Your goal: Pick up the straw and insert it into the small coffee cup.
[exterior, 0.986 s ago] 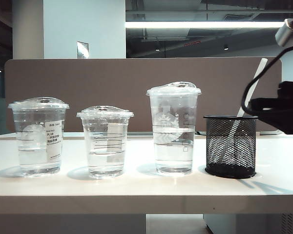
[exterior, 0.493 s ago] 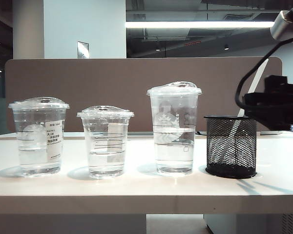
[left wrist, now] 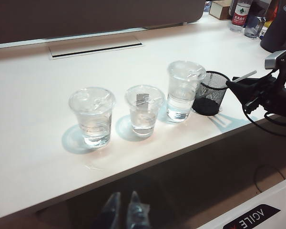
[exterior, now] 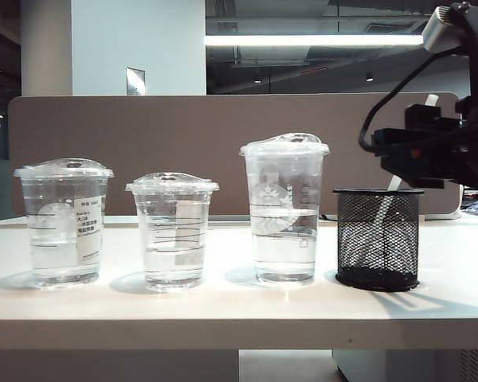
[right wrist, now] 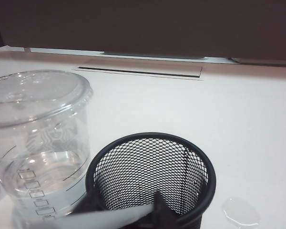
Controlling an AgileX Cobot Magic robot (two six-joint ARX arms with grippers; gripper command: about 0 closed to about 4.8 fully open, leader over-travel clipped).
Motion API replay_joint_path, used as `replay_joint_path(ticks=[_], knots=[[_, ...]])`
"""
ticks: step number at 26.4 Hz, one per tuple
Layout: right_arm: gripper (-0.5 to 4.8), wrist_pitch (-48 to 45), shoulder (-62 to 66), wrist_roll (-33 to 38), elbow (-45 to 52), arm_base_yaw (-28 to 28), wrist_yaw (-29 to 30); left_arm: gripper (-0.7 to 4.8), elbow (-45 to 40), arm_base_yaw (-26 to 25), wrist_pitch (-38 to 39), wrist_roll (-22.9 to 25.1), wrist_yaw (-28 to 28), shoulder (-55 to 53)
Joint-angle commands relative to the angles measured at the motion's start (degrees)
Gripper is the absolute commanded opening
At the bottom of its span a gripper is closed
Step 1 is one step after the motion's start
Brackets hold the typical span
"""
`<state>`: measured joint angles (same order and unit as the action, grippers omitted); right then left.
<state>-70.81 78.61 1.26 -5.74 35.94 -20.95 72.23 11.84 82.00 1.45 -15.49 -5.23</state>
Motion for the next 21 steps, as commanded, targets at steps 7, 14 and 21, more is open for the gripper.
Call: replay_joint_path(ticks=[7, 14, 21], knots=[[1.34, 1.2, -0.1, 0.0, -1.7, -0.3, 0.2, 0.25, 0.2, 0.0, 0.2, -0.2, -1.5, -0.1], [0.8, 2.1, -0.1, 0.0, -2.4, -1.4, 0.1, 0.25, 0.2, 0.0, 0.2, -0.2, -2.8, -0.1], [0.38, 2.0, -0.1, 0.0, -2.6, -2.8, 0.1, 0.25, 0.2, 0.0, 0.2, -0.2, -2.8, -0.1]])
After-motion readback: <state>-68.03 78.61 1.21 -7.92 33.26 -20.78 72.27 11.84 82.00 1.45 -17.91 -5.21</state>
